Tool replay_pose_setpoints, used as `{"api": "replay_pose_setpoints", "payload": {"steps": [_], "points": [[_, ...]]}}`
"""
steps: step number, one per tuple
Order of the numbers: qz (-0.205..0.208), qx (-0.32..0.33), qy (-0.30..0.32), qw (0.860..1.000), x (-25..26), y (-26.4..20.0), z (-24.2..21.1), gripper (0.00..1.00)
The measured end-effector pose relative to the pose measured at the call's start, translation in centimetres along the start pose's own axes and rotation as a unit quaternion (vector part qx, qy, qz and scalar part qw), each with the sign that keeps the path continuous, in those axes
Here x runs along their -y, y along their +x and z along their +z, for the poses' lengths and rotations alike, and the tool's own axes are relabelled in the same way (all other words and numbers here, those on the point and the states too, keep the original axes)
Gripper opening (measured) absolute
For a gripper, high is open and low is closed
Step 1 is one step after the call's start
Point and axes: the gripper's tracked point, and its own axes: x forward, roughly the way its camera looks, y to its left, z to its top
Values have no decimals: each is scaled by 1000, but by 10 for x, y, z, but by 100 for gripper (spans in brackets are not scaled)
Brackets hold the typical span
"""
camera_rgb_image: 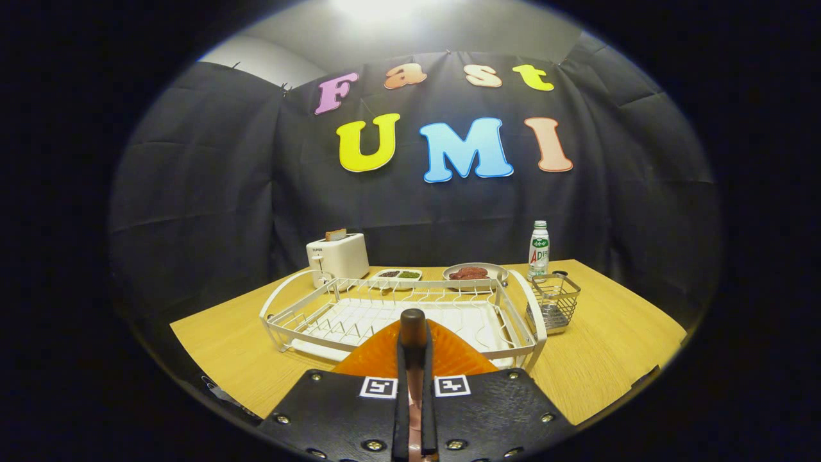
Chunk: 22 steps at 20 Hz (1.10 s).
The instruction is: Take the plate from the dish rack, then take the spoon from the basket and place it into the plate.
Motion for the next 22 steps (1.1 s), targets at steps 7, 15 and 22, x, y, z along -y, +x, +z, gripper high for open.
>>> {"api": "replay_pose_setpoints", "payload": {"steps": [7, 15, 22], "points": [[15, 7, -9, 1000, -2, -10, 5, 14], [21, 10, -11, 1000, 1, -14, 15, 20], [44, 32, -26, 998, -1, -29, 44, 23]]}}
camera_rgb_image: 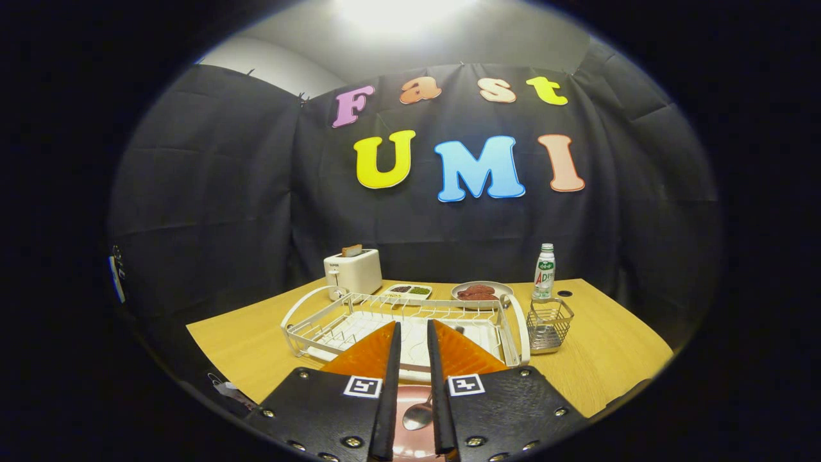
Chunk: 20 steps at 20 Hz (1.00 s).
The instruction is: Take the plate from the dish rack, then take the spoon from the basket and place it into the plate.
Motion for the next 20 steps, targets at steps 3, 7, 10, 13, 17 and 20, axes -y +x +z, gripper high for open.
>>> {"api": "replay_pose_setpoints", "payload": {"steps": [3, 7, 10, 13, 17, 20], "points": [[-5, 6, 0, 1000, 6, -1, 8, 23], [-23, 12, 4, 1000, 22, 3, 18, 52], [-35, 29, -2, 999, 33, 2, 30, 99], [-48, 48, -4, 998, 50, -2, 46, 98], [-86, 68, -21, 994, 95, -8, 68, 98], [-109, 80, -28, 990, 132, -15, 86, 98]]}}
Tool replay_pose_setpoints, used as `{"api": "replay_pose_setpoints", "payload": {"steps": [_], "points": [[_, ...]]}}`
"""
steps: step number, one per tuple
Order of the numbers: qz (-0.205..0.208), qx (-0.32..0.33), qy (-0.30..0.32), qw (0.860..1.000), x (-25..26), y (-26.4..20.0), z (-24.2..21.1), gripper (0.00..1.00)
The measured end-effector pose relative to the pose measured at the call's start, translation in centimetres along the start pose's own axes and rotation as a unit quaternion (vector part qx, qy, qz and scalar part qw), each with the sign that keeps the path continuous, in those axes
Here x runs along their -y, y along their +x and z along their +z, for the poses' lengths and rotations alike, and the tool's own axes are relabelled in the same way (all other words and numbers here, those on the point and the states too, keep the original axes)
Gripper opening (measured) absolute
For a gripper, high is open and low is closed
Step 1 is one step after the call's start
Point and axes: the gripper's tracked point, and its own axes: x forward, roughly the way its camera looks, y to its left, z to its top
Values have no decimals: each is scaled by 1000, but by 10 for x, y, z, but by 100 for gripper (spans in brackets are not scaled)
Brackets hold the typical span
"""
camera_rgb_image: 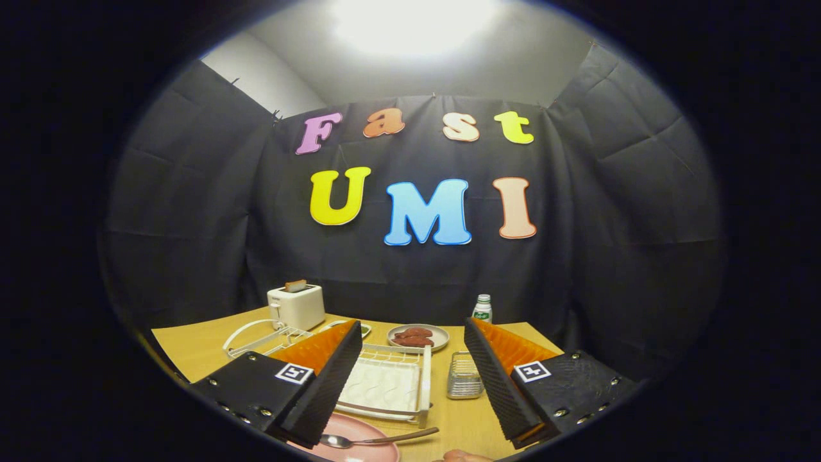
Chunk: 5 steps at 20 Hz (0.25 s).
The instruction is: Take the plate from the dish rack, then take the spoon from the basket and place it into the plate.
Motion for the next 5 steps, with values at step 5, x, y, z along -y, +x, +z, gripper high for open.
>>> {"api": "replay_pose_setpoints", "payload": {"steps": [5], "points": [[-45, 27, -35, 998, 76, 15, 23, 98]]}}
